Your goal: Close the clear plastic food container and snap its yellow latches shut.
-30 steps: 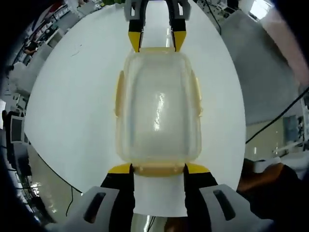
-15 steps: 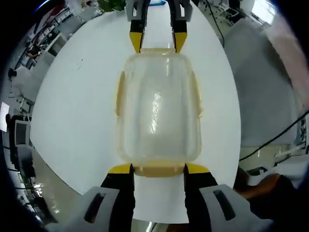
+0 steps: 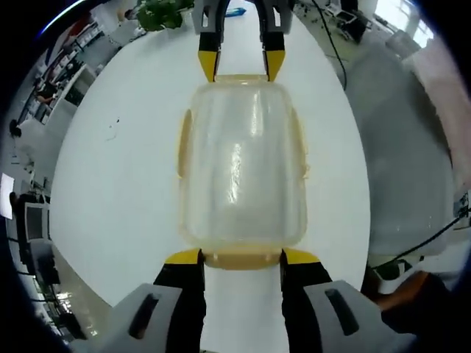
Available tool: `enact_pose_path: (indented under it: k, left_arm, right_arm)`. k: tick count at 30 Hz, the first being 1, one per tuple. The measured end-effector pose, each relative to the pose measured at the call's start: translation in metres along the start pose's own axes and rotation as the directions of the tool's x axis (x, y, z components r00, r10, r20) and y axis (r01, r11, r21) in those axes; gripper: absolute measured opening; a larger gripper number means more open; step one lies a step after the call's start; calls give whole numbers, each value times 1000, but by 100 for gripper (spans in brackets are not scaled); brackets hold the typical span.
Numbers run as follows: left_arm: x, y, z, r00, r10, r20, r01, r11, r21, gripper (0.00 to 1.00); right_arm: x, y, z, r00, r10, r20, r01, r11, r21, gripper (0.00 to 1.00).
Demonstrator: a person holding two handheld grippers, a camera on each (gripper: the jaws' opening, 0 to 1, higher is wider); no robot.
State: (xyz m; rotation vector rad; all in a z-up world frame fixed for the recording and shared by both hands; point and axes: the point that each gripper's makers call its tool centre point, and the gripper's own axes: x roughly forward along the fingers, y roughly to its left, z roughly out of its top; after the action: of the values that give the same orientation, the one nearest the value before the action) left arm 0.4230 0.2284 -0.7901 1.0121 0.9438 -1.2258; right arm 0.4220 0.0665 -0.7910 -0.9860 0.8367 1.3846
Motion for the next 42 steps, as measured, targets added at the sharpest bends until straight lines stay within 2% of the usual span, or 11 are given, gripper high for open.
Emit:
enact_pose_path:
  k: [11,18,34,42]
  left_arm:
    - [12,2,45,1000,-12,28,11,999,32,37]
    - [15,2,61,999,-14,34,13,999,31,37]
    - [32,2,77,999,-36,34,35,999,33,37]
    - [46,1,72,997,-69,24,69,997,23,37]
  right_arm:
    - [-18,4,-40,1000,15,-7,-15,999,39,36]
    - [-25,4,-55,1000,15,-7,-15,999,40,36]
    - [-17,6,-80,999,33,-3,-33,997,69,37]
    - [-5,8,-85,999,53,7,-53,995,83,37]
